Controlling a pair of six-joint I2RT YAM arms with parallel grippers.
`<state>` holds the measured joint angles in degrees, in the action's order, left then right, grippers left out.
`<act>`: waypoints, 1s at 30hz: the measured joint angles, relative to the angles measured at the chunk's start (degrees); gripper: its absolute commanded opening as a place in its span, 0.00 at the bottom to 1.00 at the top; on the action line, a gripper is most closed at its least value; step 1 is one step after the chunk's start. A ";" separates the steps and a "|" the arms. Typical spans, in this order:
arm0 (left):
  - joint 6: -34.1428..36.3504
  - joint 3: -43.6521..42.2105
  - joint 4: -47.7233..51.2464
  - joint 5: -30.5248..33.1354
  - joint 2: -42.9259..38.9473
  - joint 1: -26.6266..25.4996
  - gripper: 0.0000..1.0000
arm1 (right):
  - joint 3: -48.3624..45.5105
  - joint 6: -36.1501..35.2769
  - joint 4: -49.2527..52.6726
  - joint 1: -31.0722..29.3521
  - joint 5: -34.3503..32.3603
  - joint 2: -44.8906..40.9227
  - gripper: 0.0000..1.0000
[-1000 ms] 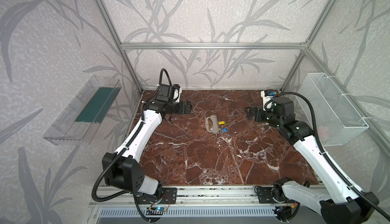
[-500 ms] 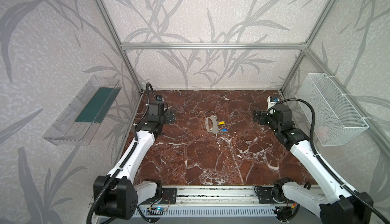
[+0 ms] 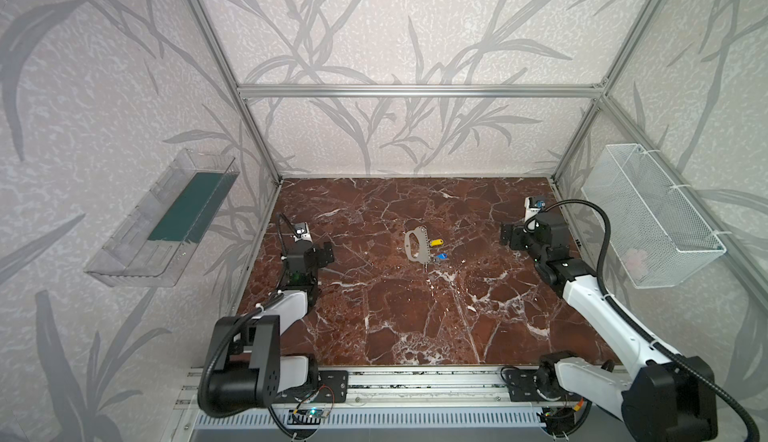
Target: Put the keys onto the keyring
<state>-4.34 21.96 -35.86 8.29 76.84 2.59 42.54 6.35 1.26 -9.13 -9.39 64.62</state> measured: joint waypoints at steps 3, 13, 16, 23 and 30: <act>0.22 -3.32 -11.21 -2.27 6.10 0.59 0.99 | -1.11 -0.81 -1.57 0.09 0.59 0.68 0.99; -1.07 -10.47 -31.74 1.16 14.34 0.59 0.99 | -6.54 -3.98 -11.13 0.50 2.84 1.79 0.99; -1.16 -8.50 -31.17 1.05 14.27 0.59 0.99 | -7.56 -5.03 -13.99 0.52 2.93 3.15 0.99; -0.09 -1.81 -23.56 -1.31 13.86 0.57 0.99 | -11.82 -6.47 -22.12 0.74 2.89 6.71 0.99; 0.52 -1.70 -20.72 -2.43 13.84 0.57 0.99 | -16.00 -7.67 -32.09 1.95 2.25 13.00 0.99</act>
<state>-3.81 20.25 -56.58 5.87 90.67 3.16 26.55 -1.32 -30.83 -7.18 -7.14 77.62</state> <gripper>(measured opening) 0.991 0.993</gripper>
